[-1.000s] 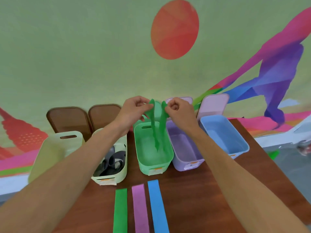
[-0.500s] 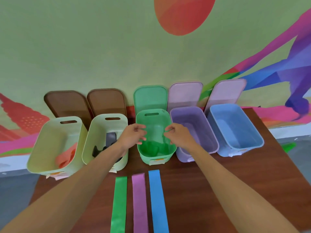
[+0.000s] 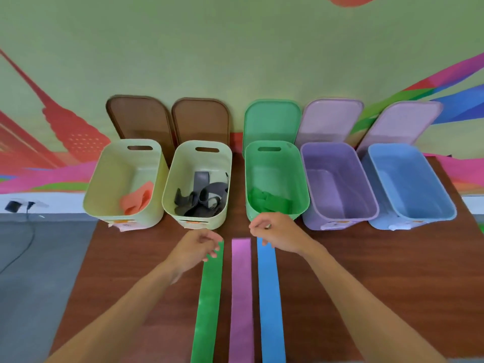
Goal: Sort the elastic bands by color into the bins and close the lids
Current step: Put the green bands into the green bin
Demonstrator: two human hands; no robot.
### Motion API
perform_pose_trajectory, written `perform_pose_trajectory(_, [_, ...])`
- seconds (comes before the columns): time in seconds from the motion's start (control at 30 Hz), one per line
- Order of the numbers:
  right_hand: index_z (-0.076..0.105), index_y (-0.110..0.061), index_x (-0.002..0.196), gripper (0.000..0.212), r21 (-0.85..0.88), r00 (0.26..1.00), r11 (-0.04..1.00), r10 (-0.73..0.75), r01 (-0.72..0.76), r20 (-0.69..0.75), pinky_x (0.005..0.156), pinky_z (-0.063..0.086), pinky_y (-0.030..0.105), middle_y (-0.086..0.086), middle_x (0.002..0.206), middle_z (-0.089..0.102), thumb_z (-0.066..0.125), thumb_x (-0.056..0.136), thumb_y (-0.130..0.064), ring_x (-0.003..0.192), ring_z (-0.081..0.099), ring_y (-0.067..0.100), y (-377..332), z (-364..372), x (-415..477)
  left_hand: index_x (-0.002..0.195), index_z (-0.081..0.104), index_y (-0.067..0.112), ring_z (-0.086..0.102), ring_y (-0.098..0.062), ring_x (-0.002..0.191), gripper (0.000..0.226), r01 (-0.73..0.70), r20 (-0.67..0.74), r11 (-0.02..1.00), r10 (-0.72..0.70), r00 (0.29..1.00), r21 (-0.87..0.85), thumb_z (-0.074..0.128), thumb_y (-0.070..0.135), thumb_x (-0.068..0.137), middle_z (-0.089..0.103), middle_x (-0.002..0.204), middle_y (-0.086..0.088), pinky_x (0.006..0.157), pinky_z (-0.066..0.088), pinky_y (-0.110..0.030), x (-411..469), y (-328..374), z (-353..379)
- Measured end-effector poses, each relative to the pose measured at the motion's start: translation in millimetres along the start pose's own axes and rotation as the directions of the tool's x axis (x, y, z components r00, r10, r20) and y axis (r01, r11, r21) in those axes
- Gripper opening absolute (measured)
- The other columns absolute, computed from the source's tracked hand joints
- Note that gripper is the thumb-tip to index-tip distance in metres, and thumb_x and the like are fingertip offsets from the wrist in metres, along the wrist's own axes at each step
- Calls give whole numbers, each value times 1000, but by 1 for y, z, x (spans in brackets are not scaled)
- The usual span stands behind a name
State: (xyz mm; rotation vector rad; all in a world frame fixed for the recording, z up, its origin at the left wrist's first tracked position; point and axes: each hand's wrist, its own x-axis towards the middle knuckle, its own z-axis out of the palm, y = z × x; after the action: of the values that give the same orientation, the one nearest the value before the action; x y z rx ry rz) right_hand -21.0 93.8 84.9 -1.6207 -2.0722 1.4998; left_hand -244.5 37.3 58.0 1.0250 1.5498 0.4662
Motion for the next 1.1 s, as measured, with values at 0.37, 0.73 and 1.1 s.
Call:
perform_pose_trajectory(0.37, [68, -16, 98, 17, -34, 994, 998, 50, -46, 97, 65, 46, 13, -5, 91, 67, 54, 92, -24, 65, 64, 6, 40, 64, 18, 105, 67, 15, 61, -15, 94, 22, 76, -210, 968, -25, 977, 238, 57, 8, 87, 64, 104, -1, 87, 48, -25, 31, -77, 22])
perform_pose_trajectory(0.73, [68, -20, 104, 17, -7, 986, 996, 94, -94, 138, 75, 51, 16, -11, 98, 64, 56, 93, -25, 77, 59, -3, 81, 58, 17, 121, 61, 24, 50, -14, 83, 36, 28, -297, 881, 130, 946, 473, 60, 12, 88, 41, 106, -1, 88, 48, -31, 75, -85, 37])
perform_pose_trajectory(1.1, [67, -20, 102, 15, 7, 985, 996, 86, -88, 147, 77, 50, 16, -15, 96, 62, 56, 93, -23, 79, 58, -2, 84, 65, 12, 93, 65, 15, 48, -18, 74, 7, 48, -415, 923, 124, 901, 381, 66, 16, 87, 39, 101, -2, 79, 49, -34, 80, -81, 43])
